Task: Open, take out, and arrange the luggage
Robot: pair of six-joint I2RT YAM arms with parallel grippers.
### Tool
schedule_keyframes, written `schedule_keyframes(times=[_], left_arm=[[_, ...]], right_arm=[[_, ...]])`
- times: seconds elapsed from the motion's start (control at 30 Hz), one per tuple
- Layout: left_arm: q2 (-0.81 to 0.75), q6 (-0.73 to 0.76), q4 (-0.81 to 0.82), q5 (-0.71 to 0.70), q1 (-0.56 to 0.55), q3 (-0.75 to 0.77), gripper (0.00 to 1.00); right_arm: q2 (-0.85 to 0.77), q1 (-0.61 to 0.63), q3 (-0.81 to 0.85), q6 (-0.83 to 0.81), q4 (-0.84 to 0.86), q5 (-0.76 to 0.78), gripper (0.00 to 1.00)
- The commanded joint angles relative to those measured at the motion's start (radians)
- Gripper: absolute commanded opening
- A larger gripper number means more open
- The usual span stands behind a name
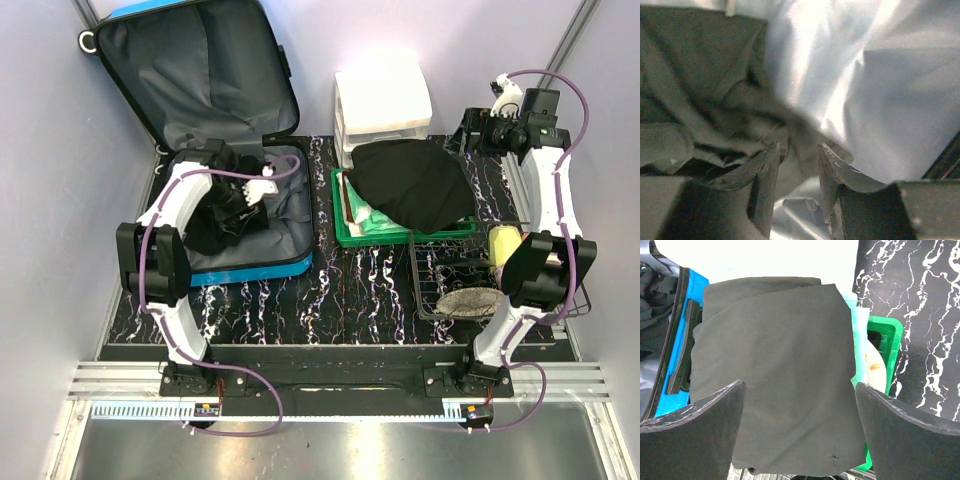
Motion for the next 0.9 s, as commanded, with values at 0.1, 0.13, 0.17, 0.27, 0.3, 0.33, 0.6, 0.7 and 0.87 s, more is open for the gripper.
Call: schedule_keyframes(times=[0.1,0.13,0.17,0.27,0.3,0.33,0.6,0.7,0.87], left_arm=[[-0.015,-0.268,0.316,-0.108,0.103,0.054,0.80],[-0.019,-0.286,0.394,-0.125,0.109,0.048,0.90],[-0.016,-0.323,0.425,-0.148,0.109,0.042,0.96],[0.017,-0.448,0.479,-0.157,0.098,0.065,0.99],[0.028,-0.501,0.499,-0.181,0.092,0.079,0.99],[0.042,-0.556,0.547,-0.205,0.075,0.082,0.99],[0.151,-0.981,0.655,-0.405,-0.023,0.125,0.99],[0.220,-1.032,0.629,-0.448,-0.023,0.159,0.99],[0.258,-0.950,0.689,-0.530,-0.029,0.149,0.97]], right_arm=[[-0.066,0.011,-0.026,0.026,0.074,-0.061,1.00],[-0.069,0.015,-0.027,0.026,0.079,-0.069,1.00],[-0.071,0.021,-0.029,0.026,0.083,-0.069,1.00],[-0.082,0.030,-0.040,0.026,0.108,-0.069,1.00],[-0.085,0.036,-0.049,0.029,0.118,-0.066,1.00],[-0.094,0.041,-0.052,0.029,0.132,-0.061,1.00],[-0.108,0.080,-0.070,0.044,0.184,-0.040,1.00],[-0.108,0.102,-0.069,0.035,0.195,-0.038,1.00],[-0.105,0.119,-0.064,0.041,0.198,-0.038,1.00]])
